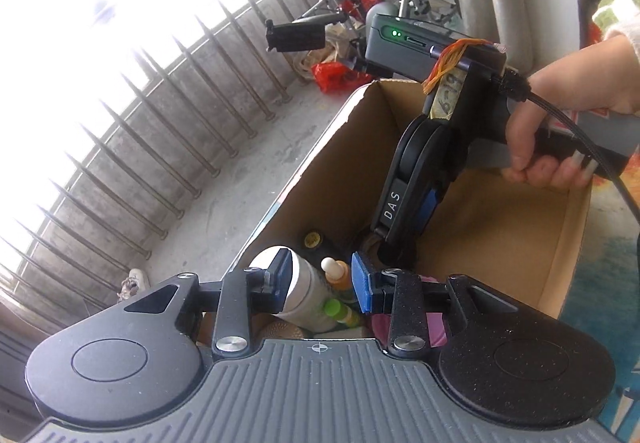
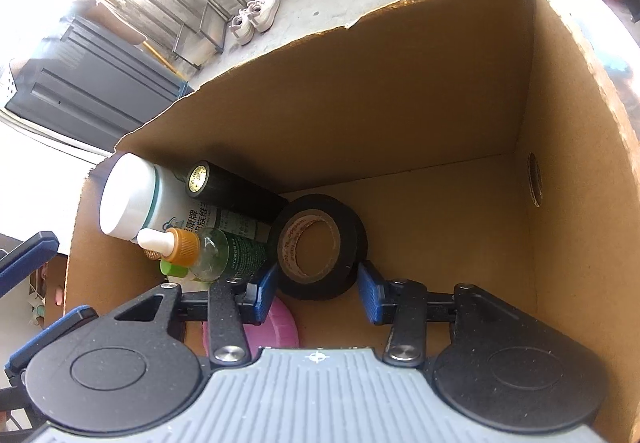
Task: Organize rigid objects
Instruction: 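Lift the open right gripper up out of the box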
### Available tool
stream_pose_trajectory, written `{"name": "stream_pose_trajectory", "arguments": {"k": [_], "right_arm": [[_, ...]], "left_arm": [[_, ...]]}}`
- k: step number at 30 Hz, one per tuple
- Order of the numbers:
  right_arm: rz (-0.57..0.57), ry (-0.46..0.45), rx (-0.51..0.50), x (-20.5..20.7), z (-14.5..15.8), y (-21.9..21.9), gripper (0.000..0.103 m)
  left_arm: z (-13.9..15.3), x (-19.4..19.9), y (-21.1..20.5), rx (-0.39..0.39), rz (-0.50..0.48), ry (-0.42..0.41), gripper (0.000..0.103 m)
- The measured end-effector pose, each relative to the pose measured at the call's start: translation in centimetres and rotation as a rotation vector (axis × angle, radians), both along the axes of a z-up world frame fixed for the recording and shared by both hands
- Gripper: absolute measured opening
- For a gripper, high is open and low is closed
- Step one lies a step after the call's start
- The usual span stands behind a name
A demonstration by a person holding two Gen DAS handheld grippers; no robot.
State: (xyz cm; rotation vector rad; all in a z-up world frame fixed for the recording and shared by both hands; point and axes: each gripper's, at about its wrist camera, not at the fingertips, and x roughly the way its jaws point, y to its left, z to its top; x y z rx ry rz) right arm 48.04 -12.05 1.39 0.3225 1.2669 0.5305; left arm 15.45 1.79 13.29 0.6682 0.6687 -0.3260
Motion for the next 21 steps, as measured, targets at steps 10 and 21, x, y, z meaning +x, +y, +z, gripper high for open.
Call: {"name": "stream_pose_trajectory", "arguments": {"k": [10,21], "right_arm": [[0.124,-0.163,-0.054,-2.7,6.0,-1.0,0.067],[0.495,-0.396,-0.164,-14.0,11.5,-4.7,0.091]], "left_arm": [[1.4,-0.6,1.2,-0.22,-0.029,0.063,0.057],[-3.4,-2.8,0.7,-0.324,-0.086,0.341,0.065]]}}
